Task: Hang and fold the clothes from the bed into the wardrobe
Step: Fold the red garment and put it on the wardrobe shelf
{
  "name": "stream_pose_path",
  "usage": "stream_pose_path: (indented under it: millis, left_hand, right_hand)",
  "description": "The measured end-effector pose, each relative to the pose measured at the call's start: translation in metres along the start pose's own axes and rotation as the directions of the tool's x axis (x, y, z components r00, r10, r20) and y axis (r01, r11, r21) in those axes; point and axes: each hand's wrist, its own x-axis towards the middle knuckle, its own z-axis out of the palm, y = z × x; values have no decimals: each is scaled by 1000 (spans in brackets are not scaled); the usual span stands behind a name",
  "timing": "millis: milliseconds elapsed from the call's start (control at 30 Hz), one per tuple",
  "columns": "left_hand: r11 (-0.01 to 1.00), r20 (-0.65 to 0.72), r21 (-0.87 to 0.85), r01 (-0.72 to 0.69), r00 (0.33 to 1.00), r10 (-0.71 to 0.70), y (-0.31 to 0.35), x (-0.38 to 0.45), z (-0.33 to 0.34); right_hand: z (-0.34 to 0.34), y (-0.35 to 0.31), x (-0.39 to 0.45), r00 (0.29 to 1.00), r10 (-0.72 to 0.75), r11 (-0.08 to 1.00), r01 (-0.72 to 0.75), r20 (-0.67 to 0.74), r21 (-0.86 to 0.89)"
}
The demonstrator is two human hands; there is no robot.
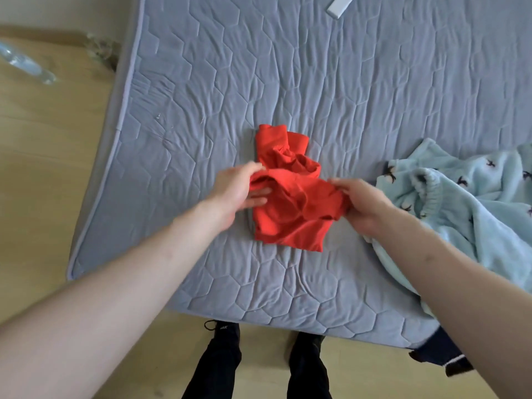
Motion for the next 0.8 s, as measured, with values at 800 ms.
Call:
stream_pose_path:
  millis: [800]
  left_hand:
    - [886, -58, 433, 166, 986, -156, -114, 105, 1]
  right_hand:
    - [18, 107, 101, 996, -90, 915, 83, 2, -396]
